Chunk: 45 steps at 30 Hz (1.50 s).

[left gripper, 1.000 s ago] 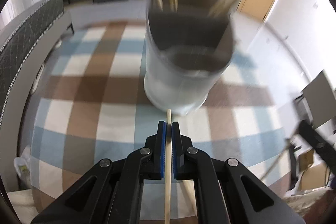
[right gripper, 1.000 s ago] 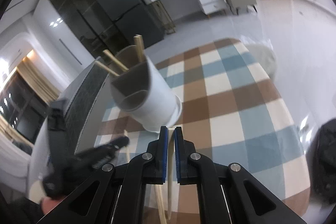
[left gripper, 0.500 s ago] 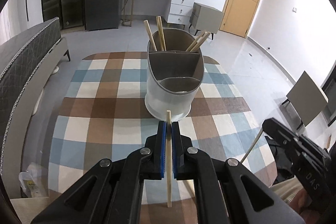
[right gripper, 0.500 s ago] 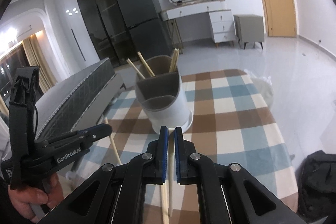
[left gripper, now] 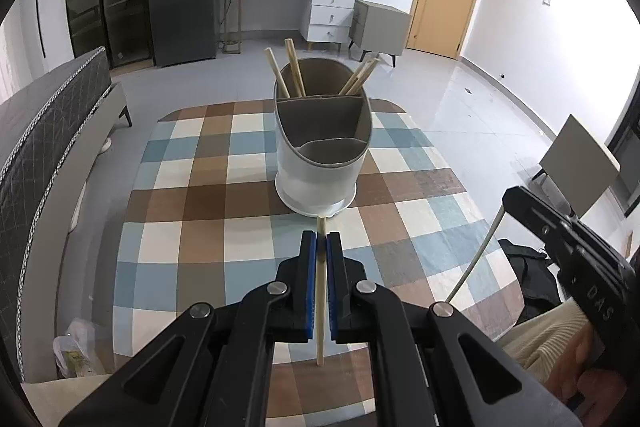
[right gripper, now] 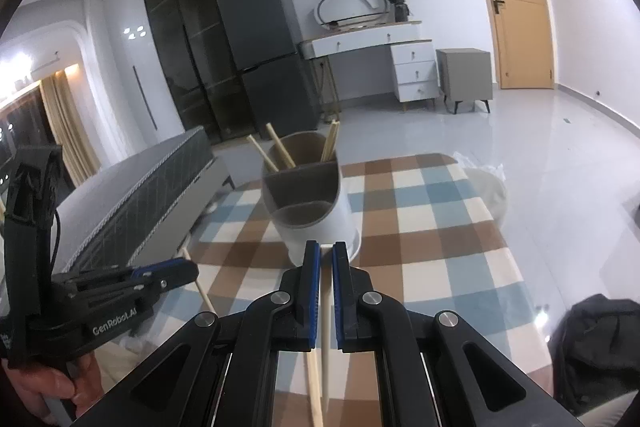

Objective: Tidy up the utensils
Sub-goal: 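Carry both held chopsticks up above the white utensil holder and lower them in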

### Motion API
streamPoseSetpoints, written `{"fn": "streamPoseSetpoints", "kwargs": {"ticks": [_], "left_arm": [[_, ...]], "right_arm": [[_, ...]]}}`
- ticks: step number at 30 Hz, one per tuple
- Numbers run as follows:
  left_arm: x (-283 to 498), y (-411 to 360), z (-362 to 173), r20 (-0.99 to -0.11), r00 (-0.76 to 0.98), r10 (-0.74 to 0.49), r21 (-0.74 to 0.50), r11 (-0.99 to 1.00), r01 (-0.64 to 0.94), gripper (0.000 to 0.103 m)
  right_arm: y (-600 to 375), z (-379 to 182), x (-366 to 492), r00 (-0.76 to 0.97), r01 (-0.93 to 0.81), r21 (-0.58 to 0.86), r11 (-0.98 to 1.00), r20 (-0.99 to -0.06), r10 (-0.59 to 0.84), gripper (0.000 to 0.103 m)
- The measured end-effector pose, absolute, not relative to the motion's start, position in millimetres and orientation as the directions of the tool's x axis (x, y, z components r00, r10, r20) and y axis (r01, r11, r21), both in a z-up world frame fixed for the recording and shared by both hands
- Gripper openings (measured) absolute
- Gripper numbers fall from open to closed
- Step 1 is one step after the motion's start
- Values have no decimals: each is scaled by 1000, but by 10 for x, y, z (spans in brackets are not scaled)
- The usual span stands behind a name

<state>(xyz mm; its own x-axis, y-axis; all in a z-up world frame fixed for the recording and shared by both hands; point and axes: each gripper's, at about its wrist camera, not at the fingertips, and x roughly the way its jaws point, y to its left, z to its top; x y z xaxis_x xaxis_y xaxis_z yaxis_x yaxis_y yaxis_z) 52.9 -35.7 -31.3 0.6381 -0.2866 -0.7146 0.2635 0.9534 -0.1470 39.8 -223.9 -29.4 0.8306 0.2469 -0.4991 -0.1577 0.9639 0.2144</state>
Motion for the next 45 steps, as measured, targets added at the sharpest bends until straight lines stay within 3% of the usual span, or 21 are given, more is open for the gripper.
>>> {"fn": "streamPoseSetpoints", "kwargs": {"ticks": [15, 34, 45], "left_arm": [[556, -292, -204, -717, 623, -313, -161, 944, 289, 1], [1133, -274, 775, -628, 672, -393, -241, 919, 312, 1], [1669, -265, 1037, -589, 699, -404, -272, 915, 299, 1]], "right_arm": [[-2172, -242, 429, 827, -150, 205, 967, -511, 236, 5], [-2200, 516, 1041, 885, -189, 218, 958, -385, 262, 5], [-2163, 1040, 1618, 921, -217, 220, 951, -277, 274, 5]]}}
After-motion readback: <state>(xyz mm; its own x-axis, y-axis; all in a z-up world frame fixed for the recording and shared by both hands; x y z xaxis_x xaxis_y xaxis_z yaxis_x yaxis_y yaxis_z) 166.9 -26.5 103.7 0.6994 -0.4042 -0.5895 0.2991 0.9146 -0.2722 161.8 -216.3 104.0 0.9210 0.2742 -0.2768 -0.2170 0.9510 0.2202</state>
